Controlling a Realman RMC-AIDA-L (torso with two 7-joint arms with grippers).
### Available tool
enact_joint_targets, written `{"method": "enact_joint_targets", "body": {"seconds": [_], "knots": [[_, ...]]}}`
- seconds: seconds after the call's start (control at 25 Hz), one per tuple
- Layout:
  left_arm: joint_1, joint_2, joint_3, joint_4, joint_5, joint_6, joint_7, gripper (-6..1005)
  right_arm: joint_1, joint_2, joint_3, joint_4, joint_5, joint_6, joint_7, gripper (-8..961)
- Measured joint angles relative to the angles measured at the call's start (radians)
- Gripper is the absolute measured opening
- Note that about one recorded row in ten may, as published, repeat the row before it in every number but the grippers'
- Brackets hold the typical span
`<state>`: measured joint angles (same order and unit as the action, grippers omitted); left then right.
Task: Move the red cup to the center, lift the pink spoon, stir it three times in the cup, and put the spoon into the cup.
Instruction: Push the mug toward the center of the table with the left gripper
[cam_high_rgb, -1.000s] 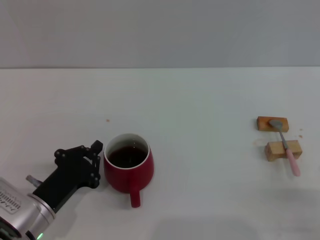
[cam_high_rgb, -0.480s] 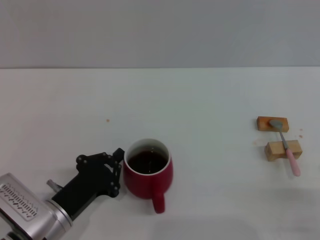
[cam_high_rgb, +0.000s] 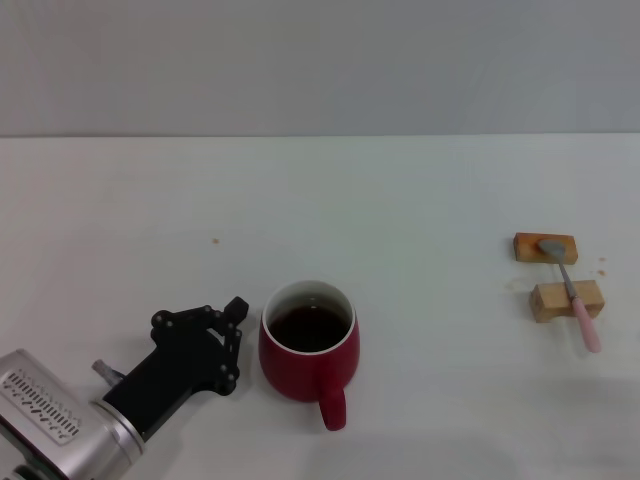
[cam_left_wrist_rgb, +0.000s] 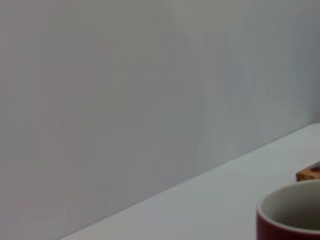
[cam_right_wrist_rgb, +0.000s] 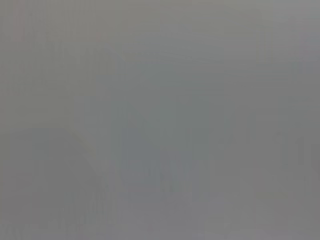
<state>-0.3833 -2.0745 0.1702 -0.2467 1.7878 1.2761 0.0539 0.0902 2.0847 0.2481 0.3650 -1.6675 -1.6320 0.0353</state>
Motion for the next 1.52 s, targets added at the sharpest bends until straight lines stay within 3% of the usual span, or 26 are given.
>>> {"method": "enact_joint_targets", "body": {"seconds": [1.52], "knots": [[-0.042,-0.004,-0.022,-0.083,0.084,-0.044,0.001,-1,0.01,0.002,-0.012,0.002,0.0,0.006,0.0,818]]}}
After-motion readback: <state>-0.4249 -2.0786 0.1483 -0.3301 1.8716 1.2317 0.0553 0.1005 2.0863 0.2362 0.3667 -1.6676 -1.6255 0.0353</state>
